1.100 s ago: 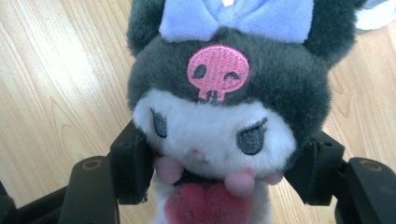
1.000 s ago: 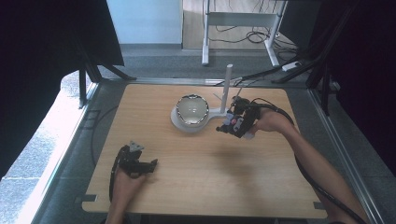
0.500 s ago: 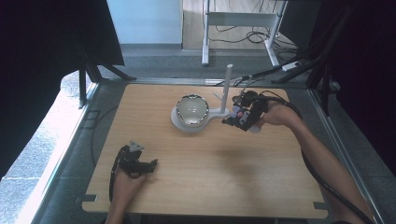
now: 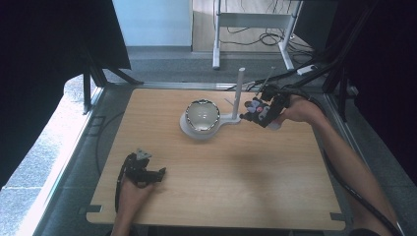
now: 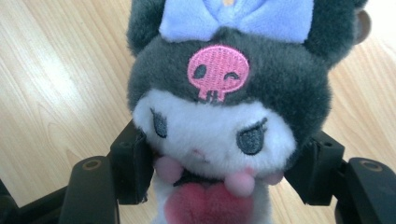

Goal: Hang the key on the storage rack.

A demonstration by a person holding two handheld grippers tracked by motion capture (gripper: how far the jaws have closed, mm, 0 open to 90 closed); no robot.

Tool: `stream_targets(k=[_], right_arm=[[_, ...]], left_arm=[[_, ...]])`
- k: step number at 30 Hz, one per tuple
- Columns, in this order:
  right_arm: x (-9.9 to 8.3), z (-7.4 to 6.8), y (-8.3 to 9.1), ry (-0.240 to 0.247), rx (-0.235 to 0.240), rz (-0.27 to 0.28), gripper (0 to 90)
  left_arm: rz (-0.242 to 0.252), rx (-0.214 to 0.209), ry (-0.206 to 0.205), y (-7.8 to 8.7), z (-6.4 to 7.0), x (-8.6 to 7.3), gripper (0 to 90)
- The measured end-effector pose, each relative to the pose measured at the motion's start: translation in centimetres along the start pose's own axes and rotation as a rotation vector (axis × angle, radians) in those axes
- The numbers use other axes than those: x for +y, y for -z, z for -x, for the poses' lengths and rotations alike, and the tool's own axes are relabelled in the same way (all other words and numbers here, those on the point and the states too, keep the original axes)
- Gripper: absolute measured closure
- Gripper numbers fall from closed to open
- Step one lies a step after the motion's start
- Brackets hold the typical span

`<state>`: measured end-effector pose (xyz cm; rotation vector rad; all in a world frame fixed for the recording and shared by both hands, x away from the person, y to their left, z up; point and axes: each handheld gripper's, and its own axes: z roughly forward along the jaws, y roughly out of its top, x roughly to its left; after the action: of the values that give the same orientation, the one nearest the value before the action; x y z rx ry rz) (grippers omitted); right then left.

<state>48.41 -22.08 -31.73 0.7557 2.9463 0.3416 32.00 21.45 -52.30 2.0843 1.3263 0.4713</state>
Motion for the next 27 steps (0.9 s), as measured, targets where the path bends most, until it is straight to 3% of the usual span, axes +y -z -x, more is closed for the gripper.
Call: stream_targets(k=[27], right_arm=[[1.1, 4.3, 3.9, -0.08, -0.076, 0.06, 33.1]], left_arm=[[-0.002, -0.001, 0.002, 0.0, 0.0, 0.0, 2.8]])
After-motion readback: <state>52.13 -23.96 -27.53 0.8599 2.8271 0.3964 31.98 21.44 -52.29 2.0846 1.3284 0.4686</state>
